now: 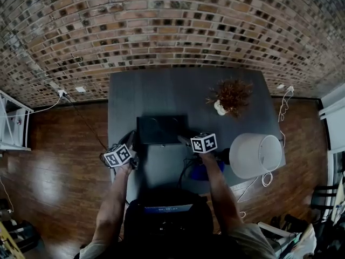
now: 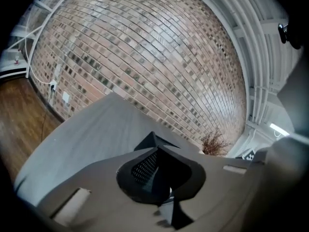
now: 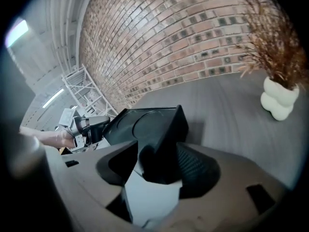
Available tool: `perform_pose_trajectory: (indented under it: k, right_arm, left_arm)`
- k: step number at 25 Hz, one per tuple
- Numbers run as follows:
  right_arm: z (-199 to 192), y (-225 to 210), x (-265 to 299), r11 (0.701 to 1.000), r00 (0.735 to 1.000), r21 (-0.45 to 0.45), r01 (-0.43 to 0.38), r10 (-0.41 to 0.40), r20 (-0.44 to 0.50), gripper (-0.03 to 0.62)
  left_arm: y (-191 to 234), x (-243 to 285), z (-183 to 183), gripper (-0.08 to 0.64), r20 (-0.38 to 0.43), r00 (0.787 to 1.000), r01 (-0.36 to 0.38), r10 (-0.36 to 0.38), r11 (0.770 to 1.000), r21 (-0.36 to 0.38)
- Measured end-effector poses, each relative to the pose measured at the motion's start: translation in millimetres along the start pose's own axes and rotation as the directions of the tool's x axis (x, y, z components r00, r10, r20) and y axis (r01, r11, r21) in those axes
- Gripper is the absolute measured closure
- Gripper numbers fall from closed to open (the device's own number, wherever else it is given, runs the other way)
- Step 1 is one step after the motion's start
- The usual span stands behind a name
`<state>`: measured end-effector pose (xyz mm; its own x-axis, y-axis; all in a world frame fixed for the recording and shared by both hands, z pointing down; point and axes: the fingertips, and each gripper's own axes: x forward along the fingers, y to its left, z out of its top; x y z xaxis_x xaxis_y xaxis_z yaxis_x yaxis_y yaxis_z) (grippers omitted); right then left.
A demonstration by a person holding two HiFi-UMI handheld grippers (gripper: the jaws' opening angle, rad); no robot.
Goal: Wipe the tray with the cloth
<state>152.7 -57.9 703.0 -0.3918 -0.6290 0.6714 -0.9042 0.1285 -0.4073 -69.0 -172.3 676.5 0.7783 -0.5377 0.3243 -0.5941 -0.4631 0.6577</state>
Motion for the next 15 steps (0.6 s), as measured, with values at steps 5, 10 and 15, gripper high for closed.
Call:
perform_pose_trajectory:
  k: [5,10,15]
  right_arm:
    - [8,24,-57,1.000,0.979,0.016,0.003,-0.006,0.203,0.387]
    - [31,80,-106,0.998,0.932,-0.006,-0.057,0.055,0.357,0.394]
    - [55,120,-135,0.994,0.888,-0.069,-0.086,0.108,0.447,0.436]
  left_arm:
    - [-11,-46,26,0.551,0.120,0.991,0.063,-0.062,0.998,-0.010]
    - [-55,-86,42,0.551,0.189,0.963,0.193,-0.191,0.981,0.007]
    - [-104,-104,48,0.551,0.191,0.933,0.301,-0.306,0.952,0.059]
